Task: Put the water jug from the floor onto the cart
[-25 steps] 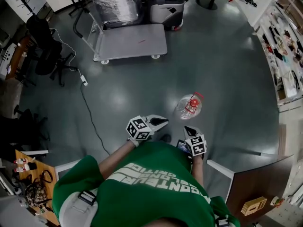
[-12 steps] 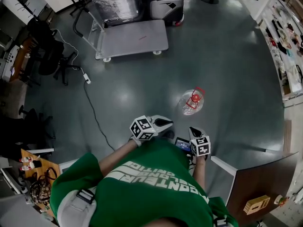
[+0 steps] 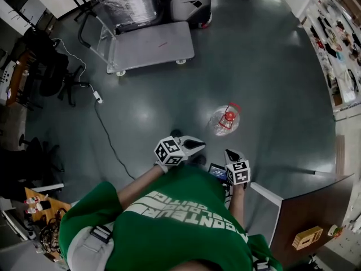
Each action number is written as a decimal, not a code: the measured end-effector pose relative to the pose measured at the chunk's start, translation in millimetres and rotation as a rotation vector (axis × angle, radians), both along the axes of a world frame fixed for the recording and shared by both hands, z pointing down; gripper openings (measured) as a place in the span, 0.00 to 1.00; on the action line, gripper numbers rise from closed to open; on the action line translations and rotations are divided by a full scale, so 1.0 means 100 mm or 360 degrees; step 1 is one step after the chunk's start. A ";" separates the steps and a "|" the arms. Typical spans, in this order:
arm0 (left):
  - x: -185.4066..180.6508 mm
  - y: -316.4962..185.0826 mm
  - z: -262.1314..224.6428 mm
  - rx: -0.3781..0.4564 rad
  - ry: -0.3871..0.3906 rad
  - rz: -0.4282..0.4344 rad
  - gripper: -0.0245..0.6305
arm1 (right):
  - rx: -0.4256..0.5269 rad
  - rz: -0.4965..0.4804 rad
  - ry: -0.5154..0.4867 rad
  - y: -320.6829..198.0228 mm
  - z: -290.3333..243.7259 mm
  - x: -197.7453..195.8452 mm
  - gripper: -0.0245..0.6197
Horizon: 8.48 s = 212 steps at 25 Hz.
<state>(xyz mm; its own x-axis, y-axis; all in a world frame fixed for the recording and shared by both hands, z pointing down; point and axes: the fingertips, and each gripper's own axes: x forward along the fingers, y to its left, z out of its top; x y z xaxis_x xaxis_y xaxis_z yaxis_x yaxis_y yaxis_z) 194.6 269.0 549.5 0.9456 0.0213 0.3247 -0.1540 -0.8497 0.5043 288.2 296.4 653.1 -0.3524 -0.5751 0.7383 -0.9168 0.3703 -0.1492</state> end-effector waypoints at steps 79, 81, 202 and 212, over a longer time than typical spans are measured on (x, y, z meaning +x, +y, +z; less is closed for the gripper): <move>-0.85 -2.48 0.03 -0.0159 0.0125 0.0063 0.05 | -0.0243 0.0187 0.0339 -1.83 0.08 0.02 0.03; -0.83 -2.51 0.03 -0.0164 0.0120 0.0072 0.05 | -0.0276 0.0181 0.0346 -1.84 0.17 0.04 0.03; 0.97 -2.50 0.38 -0.0271 -0.0166 0.0522 0.05 | -0.0982 0.0728 0.0400 -1.99 2.59 1.93 0.51; 0.75 -2.65 0.18 -0.0190 -0.0131 0.0372 0.05 | -0.0717 0.0649 0.0301 -2.20 2.12 1.86 0.51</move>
